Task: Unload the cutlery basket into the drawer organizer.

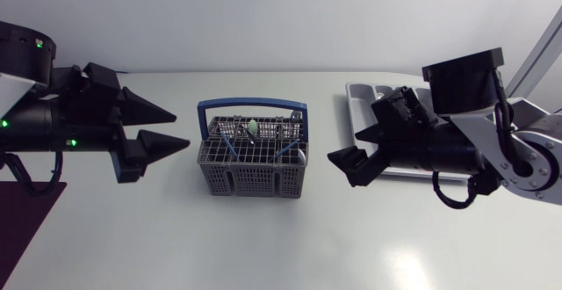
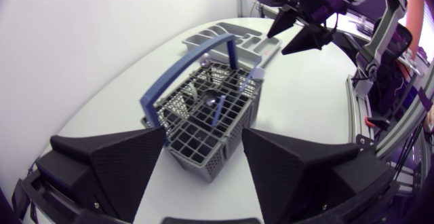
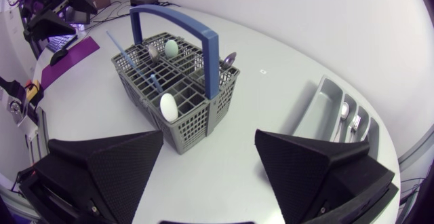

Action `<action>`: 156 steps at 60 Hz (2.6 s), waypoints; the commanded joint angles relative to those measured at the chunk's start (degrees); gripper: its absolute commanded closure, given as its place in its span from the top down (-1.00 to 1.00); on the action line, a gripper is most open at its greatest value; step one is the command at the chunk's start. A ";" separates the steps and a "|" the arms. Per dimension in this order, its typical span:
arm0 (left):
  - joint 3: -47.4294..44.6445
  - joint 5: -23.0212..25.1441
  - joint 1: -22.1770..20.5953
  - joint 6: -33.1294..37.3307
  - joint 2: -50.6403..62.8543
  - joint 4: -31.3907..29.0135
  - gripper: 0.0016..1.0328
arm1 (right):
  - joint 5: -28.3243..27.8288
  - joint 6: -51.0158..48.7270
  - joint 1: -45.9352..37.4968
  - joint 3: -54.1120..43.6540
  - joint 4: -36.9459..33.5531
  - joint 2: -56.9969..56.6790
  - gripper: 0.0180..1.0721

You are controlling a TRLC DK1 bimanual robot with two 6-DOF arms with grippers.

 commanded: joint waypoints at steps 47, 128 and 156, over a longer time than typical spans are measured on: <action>-4.88 -0.43 -8.94 5.23 11.51 19.58 0.12 | -1.56 -2.22 1.61 -4.67 -2.13 -1.22 0.90; -1.01 -0.78 -8.76 0.31 12.38 23.80 -0.95 | -1.48 -2.66 2.58 -7.04 -0.46 -0.34 0.90; 1.63 0.28 -8.85 -1.10 3.60 15.54 -0.95 | -1.30 -2.48 4.16 -6.87 -2.13 -1.92 0.90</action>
